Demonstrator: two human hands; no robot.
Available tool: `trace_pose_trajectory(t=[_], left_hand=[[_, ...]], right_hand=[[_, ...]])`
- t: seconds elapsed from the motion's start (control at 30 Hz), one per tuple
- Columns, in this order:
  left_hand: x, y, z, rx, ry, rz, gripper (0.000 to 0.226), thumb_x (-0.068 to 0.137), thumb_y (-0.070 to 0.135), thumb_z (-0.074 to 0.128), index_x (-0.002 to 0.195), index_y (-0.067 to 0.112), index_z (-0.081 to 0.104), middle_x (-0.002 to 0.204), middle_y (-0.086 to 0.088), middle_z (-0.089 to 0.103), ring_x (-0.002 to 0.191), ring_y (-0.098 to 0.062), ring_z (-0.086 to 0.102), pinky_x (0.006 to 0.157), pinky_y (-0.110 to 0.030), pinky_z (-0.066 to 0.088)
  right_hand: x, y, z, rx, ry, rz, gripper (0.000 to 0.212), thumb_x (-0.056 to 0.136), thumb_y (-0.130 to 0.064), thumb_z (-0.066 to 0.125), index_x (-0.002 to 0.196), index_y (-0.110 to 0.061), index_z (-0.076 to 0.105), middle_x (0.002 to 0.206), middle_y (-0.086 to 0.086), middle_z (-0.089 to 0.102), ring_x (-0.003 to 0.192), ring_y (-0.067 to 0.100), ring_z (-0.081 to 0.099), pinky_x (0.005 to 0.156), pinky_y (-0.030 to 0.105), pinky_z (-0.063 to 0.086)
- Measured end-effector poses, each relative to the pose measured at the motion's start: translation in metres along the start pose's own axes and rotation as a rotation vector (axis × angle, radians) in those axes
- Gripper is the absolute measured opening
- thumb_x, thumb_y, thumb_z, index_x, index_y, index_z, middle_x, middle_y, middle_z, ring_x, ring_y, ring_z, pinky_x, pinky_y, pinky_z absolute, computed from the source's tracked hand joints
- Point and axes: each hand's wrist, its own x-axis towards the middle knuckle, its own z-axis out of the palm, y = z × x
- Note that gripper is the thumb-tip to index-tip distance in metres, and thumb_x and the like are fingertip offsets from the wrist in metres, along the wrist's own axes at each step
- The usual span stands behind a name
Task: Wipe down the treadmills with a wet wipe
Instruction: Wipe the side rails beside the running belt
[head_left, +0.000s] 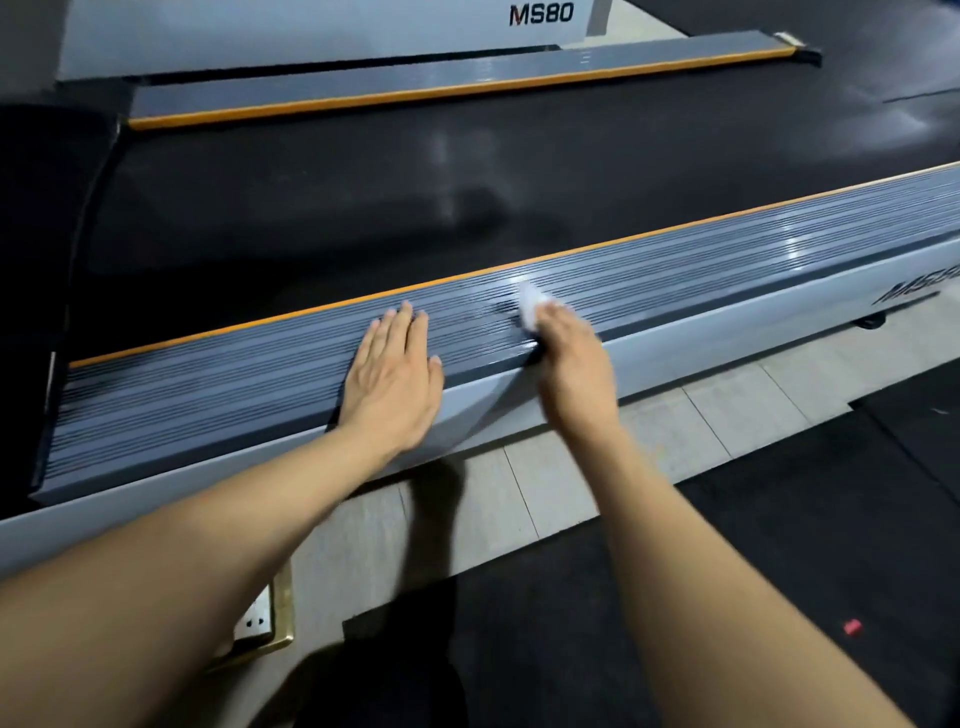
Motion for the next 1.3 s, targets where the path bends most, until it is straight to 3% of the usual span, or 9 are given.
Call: trace_pose_trajectory(t=[0.13, 0.33, 0.47, 0.57, 0.7, 0.8, 1.13, 1.2, 1.3], left_hand=[[0.019, 0.006, 0.005, 0.048, 0.031, -0.097, 0.068, 0.106, 0.036, 0.031, 0.161, 0.002, 0.010, 0.170, -0.016, 0.003, 0.157, -0.027, 0.002, 0.127, -0.036, -0.003], [0.024, 0.009, 0.013, 0.121, -0.012, -0.182, 0.069, 0.106, 0.039, 0.022, 0.161, 0.004, -0.001, 0.170, -0.012, -0.007, 0.158, -0.021, -0.006, 0.127, -0.034, -0.006], [0.023, 0.009, 0.013, 0.131, -0.010, -0.180, 0.067, 0.108, 0.040, 0.018, 0.162, 0.006, -0.001, 0.170, -0.010, -0.008, 0.157, -0.019, -0.007, 0.127, -0.033, -0.007], [0.024, 0.011, 0.015, 0.138, -0.004, -0.171, 0.066, 0.108, 0.041, 0.017, 0.162, 0.007, -0.002, 0.170, -0.009, -0.009, 0.157, -0.018, -0.008, 0.126, -0.032, -0.009], [0.028, 0.010, 0.016, 0.155, -0.011, -0.159, 0.067, 0.107, 0.040, 0.016, 0.162, 0.006, 0.000, 0.170, -0.009, -0.006, 0.157, -0.017, -0.007, 0.126, -0.032, -0.009], [0.027, 0.011, 0.013, 0.150, 0.000, -0.141, 0.067, 0.105, 0.039, 0.012, 0.161, 0.003, 0.012, 0.170, -0.013, 0.006, 0.158, -0.021, 0.000, 0.127, -0.034, -0.005], [0.024, 0.011, 0.016, 0.114, 0.024, -0.117, 0.063, 0.108, 0.040, 0.014, 0.162, 0.009, 0.003, 0.171, -0.007, -0.002, 0.157, -0.017, -0.006, 0.127, -0.033, -0.005], [0.025, 0.011, 0.017, 0.109, 0.037, -0.066, 0.064, 0.106, 0.038, 0.012, 0.162, 0.008, 0.010, 0.171, -0.008, 0.005, 0.158, -0.019, -0.001, 0.128, -0.034, -0.002], [0.025, 0.017, 0.016, 0.088, 0.058, 0.067, 0.066, 0.102, 0.036, 0.018, 0.159, 0.004, 0.026, 0.168, -0.011, 0.021, 0.157, -0.021, 0.013, 0.128, -0.035, 0.004]], right_hand=[[0.004, 0.014, -0.002, -0.083, 0.045, 0.148, 0.048, 0.092, 0.000, 0.041, 0.138, -0.005, 0.055, 0.150, 0.015, 0.049, 0.140, 0.033, 0.041, 0.119, 0.038, 0.027], [-0.015, -0.040, 0.017, 0.103, -0.159, -0.285, 0.045, 0.093, -0.014, 0.044, 0.133, -0.009, 0.063, 0.142, 0.010, 0.058, 0.135, 0.026, 0.050, 0.115, 0.039, 0.036], [0.044, 0.029, -0.011, -0.121, -0.105, -0.034, 0.046, 0.094, -0.007, 0.043, 0.139, -0.011, 0.053, 0.147, 0.011, 0.051, 0.129, 0.032, 0.051, 0.106, 0.037, 0.037], [0.066, 0.059, -0.024, -0.239, -0.138, 0.095, 0.055, 0.090, -0.003, 0.042, 0.144, 0.001, 0.041, 0.153, 0.021, 0.038, 0.141, 0.035, 0.037, 0.115, 0.038, 0.026], [0.063, -0.018, 0.021, 0.014, -0.211, -0.235, 0.051, 0.091, -0.013, 0.039, 0.140, -0.008, 0.054, 0.141, 0.015, 0.055, 0.133, 0.033, 0.049, 0.112, 0.039, 0.035], [0.063, -0.054, 0.046, 0.010, -0.431, -0.421, 0.052, 0.096, -0.015, 0.045, 0.148, -0.011, 0.044, 0.157, 0.012, 0.039, 0.147, 0.026, 0.032, 0.121, 0.035, 0.023], [0.124, 0.039, 0.001, -0.167, -0.191, 0.115, 0.052, 0.085, -0.001, 0.050, 0.136, -0.006, 0.049, 0.140, 0.014, 0.049, 0.134, 0.031, 0.044, 0.108, 0.040, 0.040], [0.110, 0.005, 0.020, -0.082, -0.203, 0.014, 0.045, 0.087, -0.005, 0.045, 0.131, -0.011, 0.054, 0.124, 0.011, 0.056, 0.117, 0.032, 0.055, 0.094, 0.042, 0.049], [0.086, -0.034, 0.040, -0.047, -0.365, -0.316, 0.046, 0.094, -0.010, 0.041, 0.140, -0.011, 0.049, 0.145, 0.012, 0.049, 0.136, 0.029, 0.044, 0.110, 0.038, 0.036]])
